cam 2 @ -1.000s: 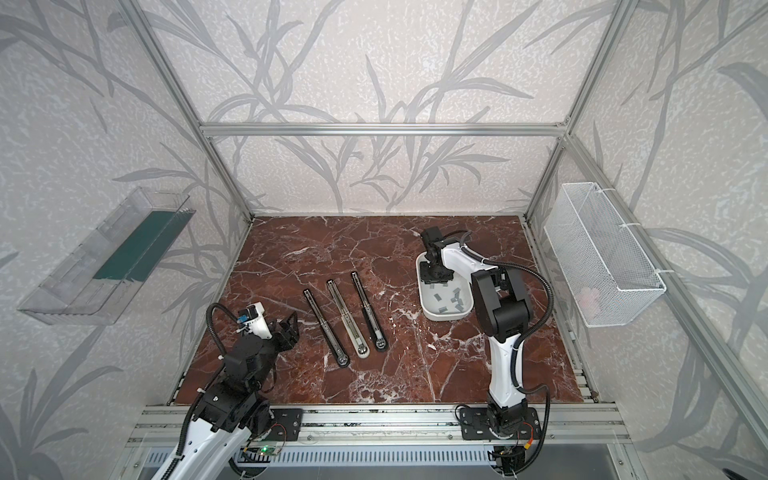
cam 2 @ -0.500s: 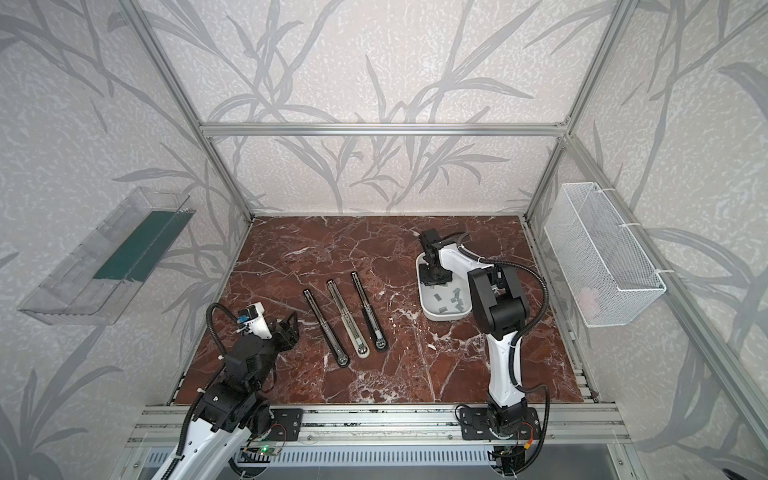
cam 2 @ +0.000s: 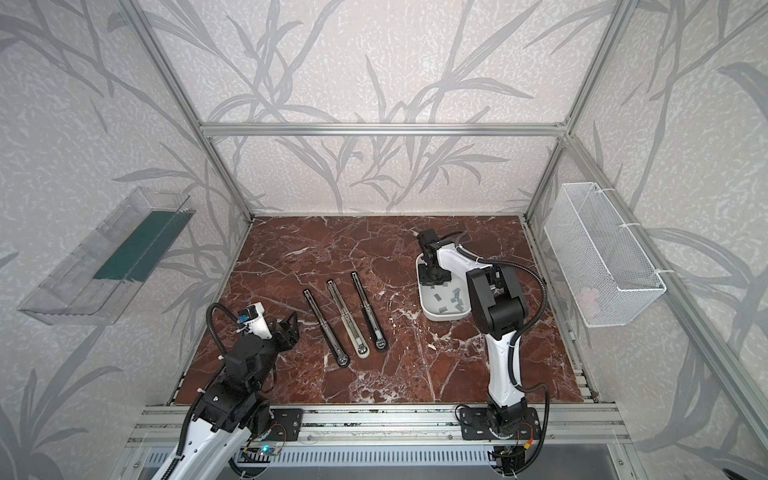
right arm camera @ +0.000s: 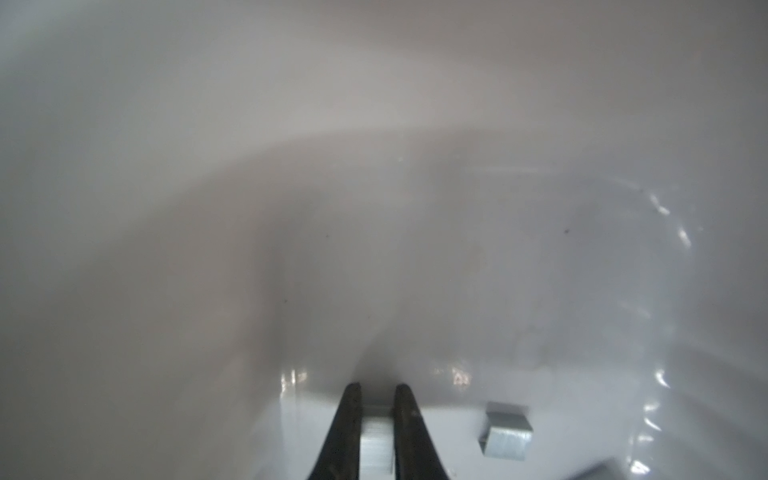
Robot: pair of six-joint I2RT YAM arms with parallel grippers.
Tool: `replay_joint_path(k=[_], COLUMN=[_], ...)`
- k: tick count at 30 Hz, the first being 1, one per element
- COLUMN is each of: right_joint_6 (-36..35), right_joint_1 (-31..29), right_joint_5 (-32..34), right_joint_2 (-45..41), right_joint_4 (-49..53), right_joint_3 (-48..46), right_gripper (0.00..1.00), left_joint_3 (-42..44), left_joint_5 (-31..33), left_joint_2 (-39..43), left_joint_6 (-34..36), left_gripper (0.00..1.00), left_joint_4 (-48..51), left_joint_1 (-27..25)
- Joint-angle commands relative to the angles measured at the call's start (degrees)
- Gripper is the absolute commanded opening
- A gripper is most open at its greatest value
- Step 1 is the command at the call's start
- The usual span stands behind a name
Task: Load the staples into the stapler
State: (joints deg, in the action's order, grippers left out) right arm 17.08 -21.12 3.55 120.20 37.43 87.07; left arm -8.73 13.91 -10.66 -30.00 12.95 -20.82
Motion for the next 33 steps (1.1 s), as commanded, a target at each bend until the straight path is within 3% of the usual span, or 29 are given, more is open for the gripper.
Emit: replay_joint_path(k=[1,9,22,28,33], right_joint_6=[-0.20,-0.47,-1.05,-0.27,5.38], right_joint_1=[-0.50,-0.89,-6.85,-19.60,-33.47], right_joint_5=[0.40,2.27,7.86,12.47,18.07], right_joint_2=[0.91,-4.08,-26.29,-37.83,-41.26], right_joint_4=[2.13,1.17,0.20,-7.03,-14.77], right_joint_3=[0.89,-1.22,-11.50,-20.89,-26.29], right_gripper=[0.13,0.13,0.13,0.13,0.10], left_joint_3=[0.39,0.42,0.31,-0.05,-0.12], left_joint_5=[1.23,1.03,1.18,3.65,0.63], left_joint_2=[0.17,0.19,0.24,0.47,-0.69], left_joint_6=[-0.31,-0.32,-0.48,-1.69,-0.94], left_gripper=[0.70,0.70,0.69,0.70,0.70], left_joint_4=[1.13,1.11,1.46,3.22,1.53], left_joint_1=[0.43,0.41,0.41,0.43,0.42])
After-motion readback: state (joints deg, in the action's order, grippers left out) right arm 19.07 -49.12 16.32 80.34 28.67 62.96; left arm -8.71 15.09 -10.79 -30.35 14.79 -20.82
